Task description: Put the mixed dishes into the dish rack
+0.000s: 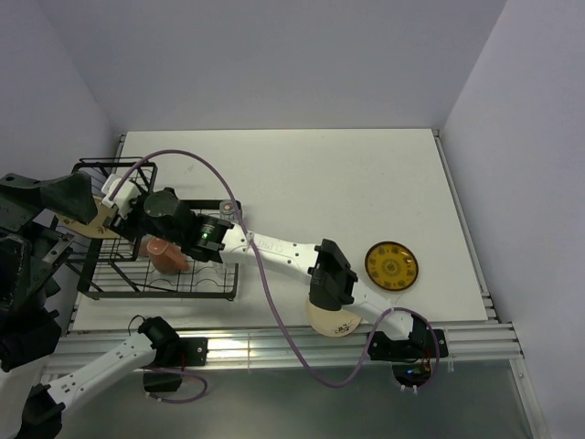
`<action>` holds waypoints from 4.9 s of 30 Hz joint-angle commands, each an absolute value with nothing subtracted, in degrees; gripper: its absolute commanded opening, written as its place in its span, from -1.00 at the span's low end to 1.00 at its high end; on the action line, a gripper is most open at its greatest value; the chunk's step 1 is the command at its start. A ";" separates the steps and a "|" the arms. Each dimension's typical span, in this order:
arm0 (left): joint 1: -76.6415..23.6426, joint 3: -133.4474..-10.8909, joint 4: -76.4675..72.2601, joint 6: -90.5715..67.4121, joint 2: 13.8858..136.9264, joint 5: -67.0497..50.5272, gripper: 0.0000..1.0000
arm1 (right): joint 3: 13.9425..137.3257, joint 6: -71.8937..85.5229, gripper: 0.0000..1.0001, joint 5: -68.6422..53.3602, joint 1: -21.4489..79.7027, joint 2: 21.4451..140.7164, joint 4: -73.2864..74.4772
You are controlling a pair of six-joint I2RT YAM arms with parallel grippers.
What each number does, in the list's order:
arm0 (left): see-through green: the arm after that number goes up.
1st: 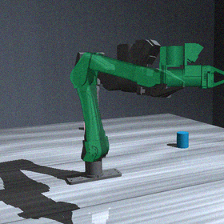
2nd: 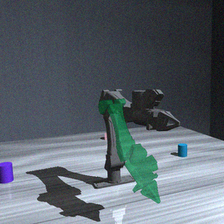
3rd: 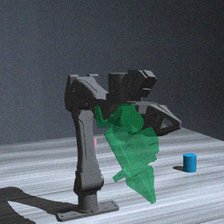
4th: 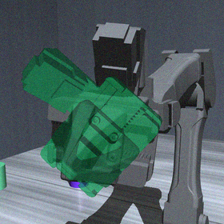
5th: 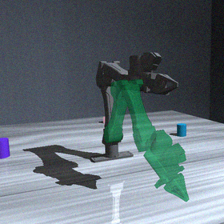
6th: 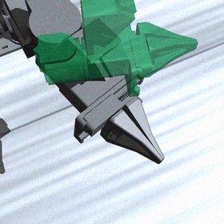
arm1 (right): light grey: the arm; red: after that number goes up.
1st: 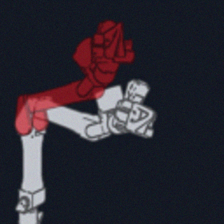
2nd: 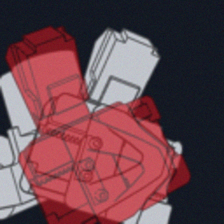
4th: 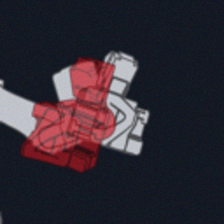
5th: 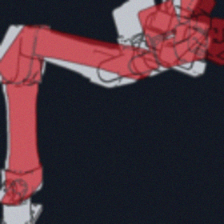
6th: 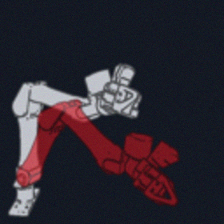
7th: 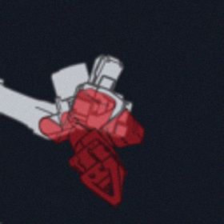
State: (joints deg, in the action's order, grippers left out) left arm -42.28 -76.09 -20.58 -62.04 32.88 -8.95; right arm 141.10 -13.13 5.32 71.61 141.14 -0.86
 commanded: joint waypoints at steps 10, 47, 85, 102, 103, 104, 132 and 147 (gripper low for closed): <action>-42.01 -76.90 -18.47 -61.35 34.10 -6.51 0.98 | 142.83 -13.53 0.53 5.89 71.80 133.25 -1.23; -57.48 -65.22 31.38 -46.23 81.81 -11.86 0.47 | 47.02 47.99 0.99 5.80 26.63 34.19 51.23; -63.19 -70.85 27.60 -43.77 113.73 -8.26 -0.59 | 48.96 43.24 0.99 7.12 24.17 28.83 52.03; -57.23 -78.11 39.10 -32.71 84.14 2.28 -1.00 | 51.06 35.60 0.98 -6.49 24.26 31.11 45.72; -56.96 -79.44 41.03 -31.91 83.15 3.24 -1.00 | 51.06 35.07 0.97 -8.16 24.17 31.37 44.83; -56.52 -80.50 41.57 -29.82 82.10 3.08 -1.00 | 51.06 34.02 0.96 -10.78 24.17 32.07 44.22; -54.14 -87.01 39.82 -37.52 44.51 28.44 0.98 | 78.19 26.91 -1.00 -32.95 38.82 62.82 17.72; -54.14 -83.76 6.88 -35.51 29.62 30.78 0.98 | 140.70 4.24 -1.00 6.32 67.57 115.12 30.07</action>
State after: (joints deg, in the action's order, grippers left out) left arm -54.11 -84.47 13.87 -36.64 28.51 34.92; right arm 134.54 11.88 -0.82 64.66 112.88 28.95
